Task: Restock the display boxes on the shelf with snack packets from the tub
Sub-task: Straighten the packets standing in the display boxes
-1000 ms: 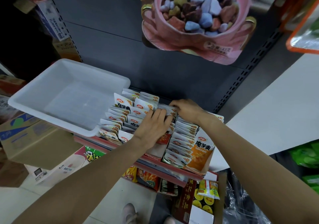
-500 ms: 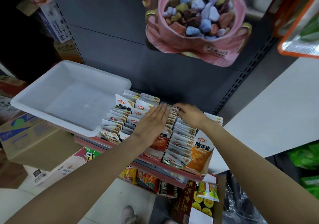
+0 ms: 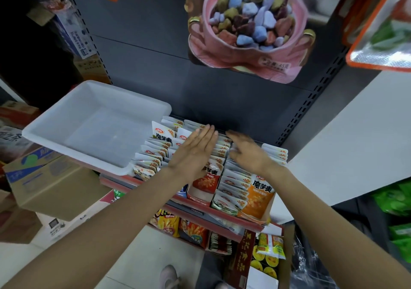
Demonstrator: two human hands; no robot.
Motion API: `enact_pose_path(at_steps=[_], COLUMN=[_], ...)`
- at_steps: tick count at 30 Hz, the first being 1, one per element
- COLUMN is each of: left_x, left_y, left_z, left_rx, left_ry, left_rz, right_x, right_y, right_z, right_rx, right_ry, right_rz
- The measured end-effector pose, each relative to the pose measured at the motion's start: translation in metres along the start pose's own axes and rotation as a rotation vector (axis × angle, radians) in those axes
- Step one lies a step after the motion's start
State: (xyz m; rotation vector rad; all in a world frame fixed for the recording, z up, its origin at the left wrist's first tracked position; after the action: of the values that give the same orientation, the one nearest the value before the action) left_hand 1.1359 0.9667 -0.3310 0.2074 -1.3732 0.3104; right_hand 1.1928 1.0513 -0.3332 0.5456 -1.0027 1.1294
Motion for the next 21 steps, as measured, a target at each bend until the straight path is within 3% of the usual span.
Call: enact_pose_path(at_steps=[11, 15, 18, 21], left_x=[0.006, 0.024, 0.015, 0.002], left_y=[0.007, -0.012, -0.026, -0.031], left_z=[0.010, 0.038, 0.063, 0.069], left_rx=[0.005, 0.131, 0.205, 0.131], left_ry=[-0.333, -0.521, -0.517, -0.428], left_rz=[0.069, -0.065, -0.045, 0.032], right_x=[-0.020, -0.018, -0.019, -0.021], right_y=[-0.013, -0.018, -0.019, -0.019], right_z=[0.014, 0.020, 0.021, 0.026], right_rx=[-0.021, -0.003, -0.002, -0.029], right_ry=[-0.187, -0.163, -0.189, -0.186], right_rz=[-0.017, -0.017, -0.005, 0.023])
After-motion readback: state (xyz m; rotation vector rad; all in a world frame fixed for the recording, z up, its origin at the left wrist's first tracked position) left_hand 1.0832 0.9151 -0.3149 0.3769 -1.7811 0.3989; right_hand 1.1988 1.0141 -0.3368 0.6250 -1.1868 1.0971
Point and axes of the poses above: each hand's wrist, its own y-axis towards the middle knuckle, its own x-axis out of the back of the hand, z = x × y, the point moved 10 cm from there along y, towards the middle knuckle, and after that the axes turned 10 degrees about x, right-handed, at the moved point
